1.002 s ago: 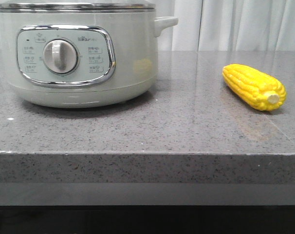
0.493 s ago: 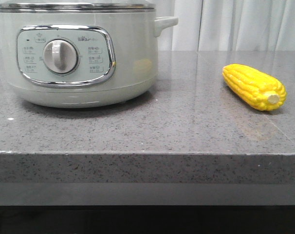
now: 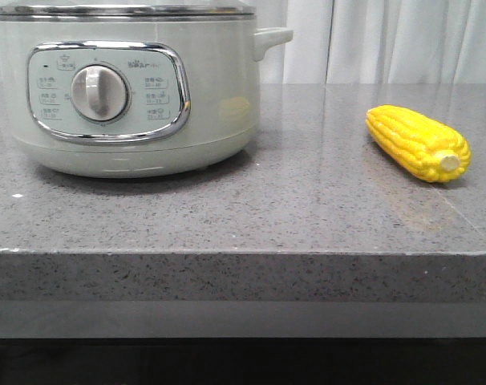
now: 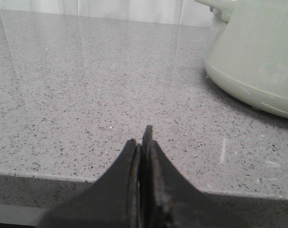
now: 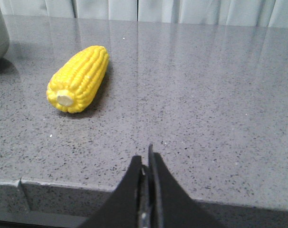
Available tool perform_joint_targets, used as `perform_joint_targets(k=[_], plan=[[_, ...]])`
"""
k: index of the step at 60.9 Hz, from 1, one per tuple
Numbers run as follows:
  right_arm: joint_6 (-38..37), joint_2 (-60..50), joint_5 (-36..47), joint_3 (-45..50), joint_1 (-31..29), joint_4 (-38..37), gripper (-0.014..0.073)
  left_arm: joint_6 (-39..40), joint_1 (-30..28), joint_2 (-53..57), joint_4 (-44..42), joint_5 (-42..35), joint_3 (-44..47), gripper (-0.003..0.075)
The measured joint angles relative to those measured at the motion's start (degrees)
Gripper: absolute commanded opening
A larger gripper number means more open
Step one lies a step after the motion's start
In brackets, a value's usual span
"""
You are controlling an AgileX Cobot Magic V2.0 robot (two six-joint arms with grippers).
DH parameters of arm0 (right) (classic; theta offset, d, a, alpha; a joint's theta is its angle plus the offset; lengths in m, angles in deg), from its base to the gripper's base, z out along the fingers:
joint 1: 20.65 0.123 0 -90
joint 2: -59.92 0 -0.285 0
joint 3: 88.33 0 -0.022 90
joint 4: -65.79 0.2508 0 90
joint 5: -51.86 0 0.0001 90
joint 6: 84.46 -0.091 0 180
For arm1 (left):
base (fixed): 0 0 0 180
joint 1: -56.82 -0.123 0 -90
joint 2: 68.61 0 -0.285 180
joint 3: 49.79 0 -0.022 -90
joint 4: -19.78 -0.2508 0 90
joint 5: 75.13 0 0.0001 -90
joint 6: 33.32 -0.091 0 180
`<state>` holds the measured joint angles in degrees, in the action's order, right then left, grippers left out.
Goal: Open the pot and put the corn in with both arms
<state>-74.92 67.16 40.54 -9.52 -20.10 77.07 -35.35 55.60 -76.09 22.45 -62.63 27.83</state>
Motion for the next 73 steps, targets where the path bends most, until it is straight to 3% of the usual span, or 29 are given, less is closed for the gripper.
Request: perform_joint_targets(k=[26,40,54,73], plan=[[0.0,0.0,0.0,0.0,0.0,0.0,-0.0066,0.0,0.0,0.0,0.32,0.0,0.0,-0.0018],[0.0,0.0,-0.56,-0.78,0.0,0.0,-0.0066,0.0,0.0,0.0,0.47,-4.12,-0.96,-0.0019],[0.0,2.24,-3.4,-13.75,0.0,0.0,-0.0064,0.0,0.0,-3.78,0.08,0.7,-13.74,-0.0019],[0.0,22.83,-5.07,-32.8,0.0,0.0,-0.0064,0.0,0.0,-24.29,0.05,3.97,-31.05,-0.0018]])
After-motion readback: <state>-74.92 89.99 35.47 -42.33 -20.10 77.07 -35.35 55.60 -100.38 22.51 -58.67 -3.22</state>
